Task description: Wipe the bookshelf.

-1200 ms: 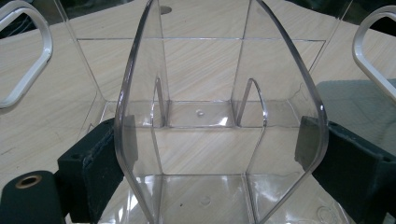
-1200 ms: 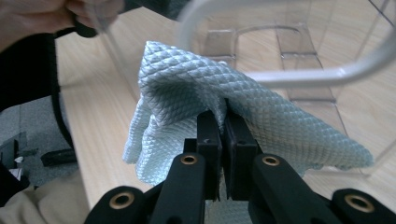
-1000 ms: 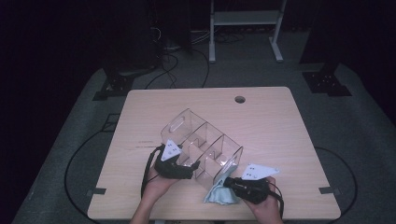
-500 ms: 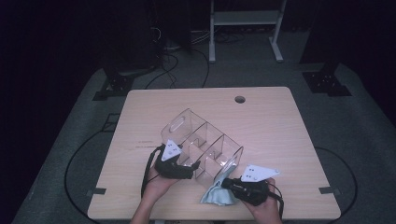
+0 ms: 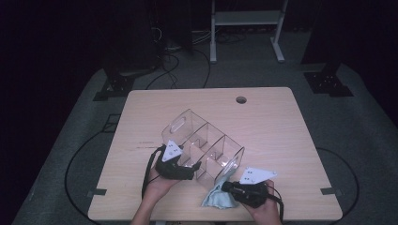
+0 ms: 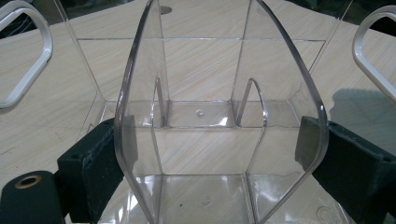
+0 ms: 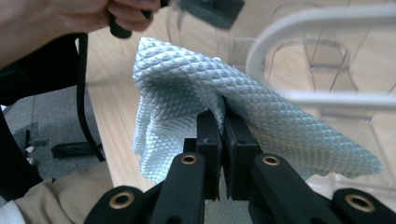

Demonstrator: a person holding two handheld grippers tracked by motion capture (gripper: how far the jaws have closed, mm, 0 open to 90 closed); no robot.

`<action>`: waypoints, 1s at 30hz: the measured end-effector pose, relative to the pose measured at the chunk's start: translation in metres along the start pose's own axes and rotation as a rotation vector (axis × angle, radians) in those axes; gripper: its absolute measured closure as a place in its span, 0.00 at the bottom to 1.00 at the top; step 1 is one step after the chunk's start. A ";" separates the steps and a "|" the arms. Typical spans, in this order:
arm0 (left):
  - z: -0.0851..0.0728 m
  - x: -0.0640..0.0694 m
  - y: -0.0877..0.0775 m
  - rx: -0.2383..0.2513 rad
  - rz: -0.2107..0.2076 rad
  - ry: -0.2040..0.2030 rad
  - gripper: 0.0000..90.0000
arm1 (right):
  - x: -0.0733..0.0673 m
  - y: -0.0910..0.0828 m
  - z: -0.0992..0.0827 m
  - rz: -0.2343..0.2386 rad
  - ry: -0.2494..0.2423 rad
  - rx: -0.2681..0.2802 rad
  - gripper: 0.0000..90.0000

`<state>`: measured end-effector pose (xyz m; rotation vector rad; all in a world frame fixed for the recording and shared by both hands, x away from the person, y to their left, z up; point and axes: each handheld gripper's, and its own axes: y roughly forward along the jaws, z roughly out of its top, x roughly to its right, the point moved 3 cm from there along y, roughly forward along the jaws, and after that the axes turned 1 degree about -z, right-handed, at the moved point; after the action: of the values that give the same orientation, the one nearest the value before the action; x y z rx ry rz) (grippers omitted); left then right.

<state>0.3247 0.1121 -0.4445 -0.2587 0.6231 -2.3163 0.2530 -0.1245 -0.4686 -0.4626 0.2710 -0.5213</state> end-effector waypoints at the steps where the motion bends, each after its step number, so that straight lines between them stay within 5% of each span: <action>1: 0.000 0.000 0.000 0.001 0.000 0.001 0.10 | 0.001 0.001 -0.002 0.003 0.008 -0.008 0.95; 15: 0.000 -0.001 0.000 -0.001 -0.002 0.003 0.10 | 0.002 0.013 -0.014 0.015 0.016 -0.069 0.95; 25: 0.000 -0.001 0.000 -0.005 -0.001 0.005 0.10 | -0.004 -0.009 0.014 0.004 -0.012 0.043 0.95; 30: 0.000 -0.001 0.000 -0.004 0.000 0.003 0.10 | -0.004 -0.012 0.017 0.005 -0.013 0.058 0.95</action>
<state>0.3249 0.1130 -0.4445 -0.2572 0.6296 -2.3157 0.2511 -0.1259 -0.4480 -0.4084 0.2441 -0.5197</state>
